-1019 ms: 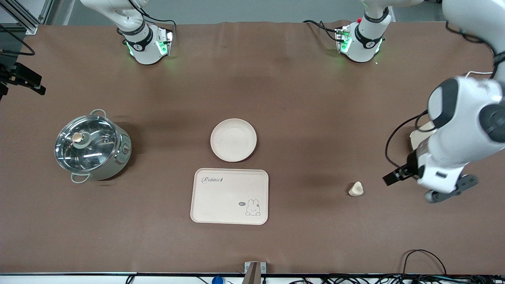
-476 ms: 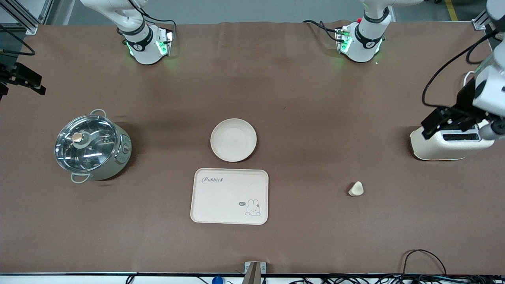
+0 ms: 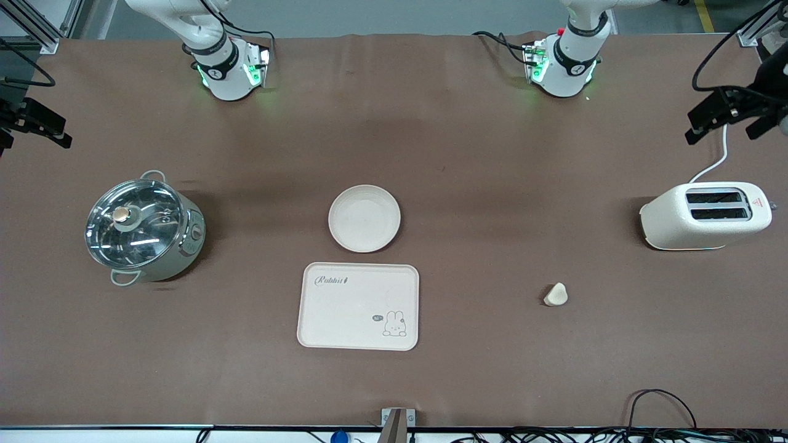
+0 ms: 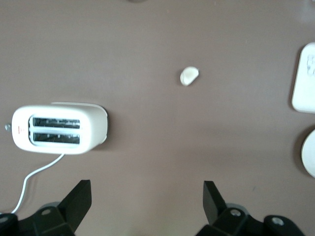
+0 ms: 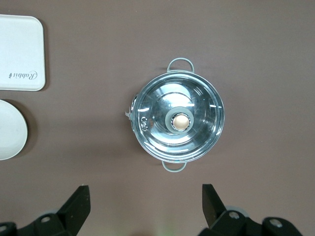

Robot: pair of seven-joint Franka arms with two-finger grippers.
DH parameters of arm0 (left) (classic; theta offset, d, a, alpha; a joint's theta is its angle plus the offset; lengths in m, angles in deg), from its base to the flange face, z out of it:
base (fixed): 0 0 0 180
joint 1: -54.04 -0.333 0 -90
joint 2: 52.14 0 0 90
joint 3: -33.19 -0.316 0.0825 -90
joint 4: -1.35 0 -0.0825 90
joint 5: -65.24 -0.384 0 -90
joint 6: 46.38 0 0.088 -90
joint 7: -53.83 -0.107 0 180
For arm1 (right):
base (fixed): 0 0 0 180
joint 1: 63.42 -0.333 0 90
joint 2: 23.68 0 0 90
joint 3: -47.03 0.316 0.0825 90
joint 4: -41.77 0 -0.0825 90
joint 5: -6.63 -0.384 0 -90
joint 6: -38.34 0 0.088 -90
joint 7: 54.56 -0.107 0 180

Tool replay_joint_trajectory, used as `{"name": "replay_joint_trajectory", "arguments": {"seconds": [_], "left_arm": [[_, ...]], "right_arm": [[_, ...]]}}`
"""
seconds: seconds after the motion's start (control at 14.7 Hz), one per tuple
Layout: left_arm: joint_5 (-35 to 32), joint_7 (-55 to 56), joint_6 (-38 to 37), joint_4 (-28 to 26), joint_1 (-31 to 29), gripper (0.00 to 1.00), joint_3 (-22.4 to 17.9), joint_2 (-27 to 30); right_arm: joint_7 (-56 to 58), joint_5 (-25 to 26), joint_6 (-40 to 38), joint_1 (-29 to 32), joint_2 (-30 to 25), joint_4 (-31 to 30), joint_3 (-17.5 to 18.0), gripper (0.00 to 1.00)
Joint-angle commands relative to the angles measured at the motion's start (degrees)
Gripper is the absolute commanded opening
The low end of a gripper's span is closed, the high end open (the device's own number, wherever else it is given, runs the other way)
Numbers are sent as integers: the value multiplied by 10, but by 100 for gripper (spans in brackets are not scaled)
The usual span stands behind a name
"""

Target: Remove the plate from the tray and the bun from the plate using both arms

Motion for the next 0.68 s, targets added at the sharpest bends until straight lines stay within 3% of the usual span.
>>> {"name": "replay_joint_trajectory", "arguments": {"seconds": [0.0, 0.34, 0.61], "left_arm": [[8, -8, 8, -78, -3, 100, 12, 56], [6, -41, 6, -74, 2, 100, 20, 49], [7, -86, 6, -49, -4, 100, 14, 32]], "right_arm": [[-4, 0, -3, 3, -1, 1, 3, 100], [-4, -37, -16, 7, -1, 1, 1, 100], [-4, -38, -19, 10, -1, -1, 2, 100]]}}
